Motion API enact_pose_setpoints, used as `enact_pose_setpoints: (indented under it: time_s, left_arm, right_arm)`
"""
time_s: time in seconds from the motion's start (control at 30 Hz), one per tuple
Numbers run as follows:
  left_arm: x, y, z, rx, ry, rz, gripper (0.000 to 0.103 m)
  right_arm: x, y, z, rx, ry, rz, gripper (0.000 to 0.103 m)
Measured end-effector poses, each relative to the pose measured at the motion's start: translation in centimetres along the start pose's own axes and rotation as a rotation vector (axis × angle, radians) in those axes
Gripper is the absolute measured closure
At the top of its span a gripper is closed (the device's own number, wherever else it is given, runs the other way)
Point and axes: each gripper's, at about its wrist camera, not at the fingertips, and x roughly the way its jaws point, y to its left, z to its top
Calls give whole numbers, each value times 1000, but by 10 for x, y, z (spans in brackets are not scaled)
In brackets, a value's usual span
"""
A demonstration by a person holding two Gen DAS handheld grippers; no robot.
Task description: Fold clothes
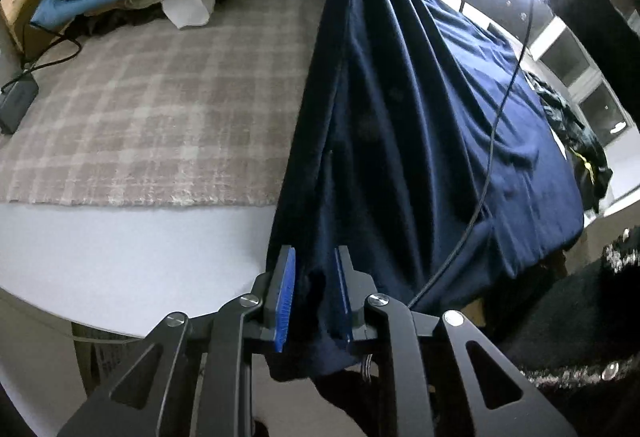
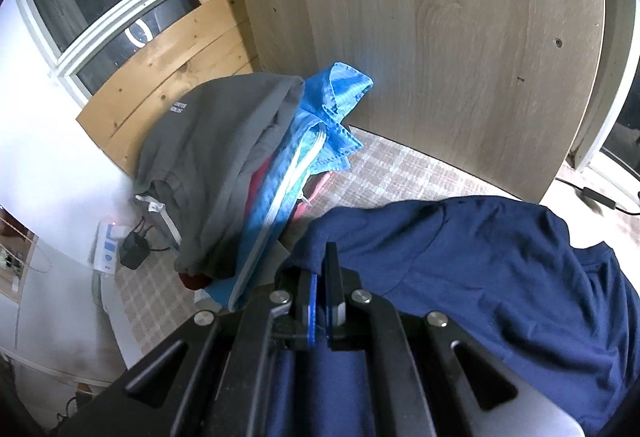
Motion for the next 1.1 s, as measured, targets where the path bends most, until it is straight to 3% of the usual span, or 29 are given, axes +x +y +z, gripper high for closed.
enact_pose_setpoints:
  time_s: [0.07,0.2,0.23,0.27,0.3,0.43,0.77,0.9,1.0,1.03,1.1]
  left_arm:
    - [-3,1,-2,0,-4,6,100]
    - [-22,11,-12,-56,-47,6,99]
    - [-28,14,-17,-69,-53,7,96]
    - [-33,18,-23,-90,-55,13,84]
    - [-37,21,-32,-119,-51,25,79]
    - [-44,29,-57,-221,-27,33,74]
    - [-34,-9,-41,-92,-76,100,67]
    - [-23,-12,-39,-40,-39,131,67]
    - [-17,-13,-36,-16,-22,126,79]
    - [-16,-13,-36,-10,-18,120,95]
    - [-14,-13,-34,4,-9,106,99]
  right_arm:
    - [0,-1,1,-1,-1,0,101]
    - [-1,-2,2,-2,-2,1,101]
    - [0,-3,2,-5,1,-2,101]
    - [3,-4,1,-8,7,-7,100]
    - [5,-5,1,-12,12,-13,101]
    - [22,-14,-1,-18,43,-43,100]
    - [52,-17,-4,-23,107,-67,100]
    - [54,-15,-4,-34,115,-63,100]
    - [54,-14,-4,-37,117,-62,100]
    - [54,-14,-5,-38,117,-62,100]
    - [54,-14,-6,-39,119,-63,100]
